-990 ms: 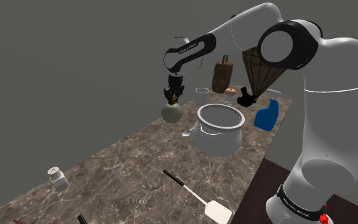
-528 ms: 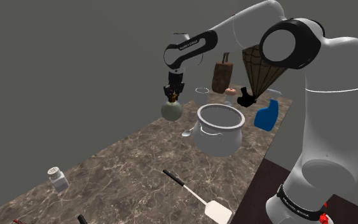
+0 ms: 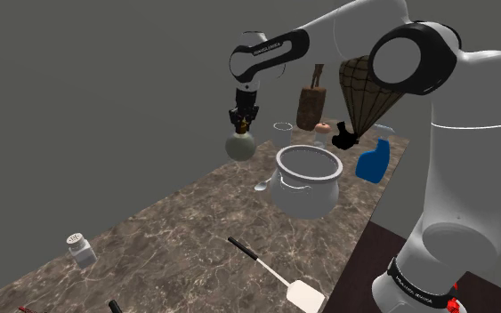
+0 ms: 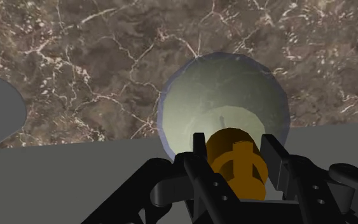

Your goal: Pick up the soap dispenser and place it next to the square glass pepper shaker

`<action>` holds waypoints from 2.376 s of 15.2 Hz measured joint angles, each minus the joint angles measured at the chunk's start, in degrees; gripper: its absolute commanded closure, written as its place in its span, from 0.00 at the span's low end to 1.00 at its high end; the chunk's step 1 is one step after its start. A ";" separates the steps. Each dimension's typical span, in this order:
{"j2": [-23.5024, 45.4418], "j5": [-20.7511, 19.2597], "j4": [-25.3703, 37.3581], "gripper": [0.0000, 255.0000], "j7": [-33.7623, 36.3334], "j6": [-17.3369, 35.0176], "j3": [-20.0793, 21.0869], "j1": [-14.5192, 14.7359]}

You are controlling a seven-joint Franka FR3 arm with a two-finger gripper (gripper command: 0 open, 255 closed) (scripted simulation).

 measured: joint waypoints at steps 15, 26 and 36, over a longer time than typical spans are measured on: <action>-1.21 -0.31 9.77 1.00 0.66 -10.96 -0.10 -0.09; 0.56 -0.30 20.89 1.00 1.07 -20.30 -0.14 -0.35; 2.21 -0.41 30.16 1.00 2.67 -27.88 0.19 0.37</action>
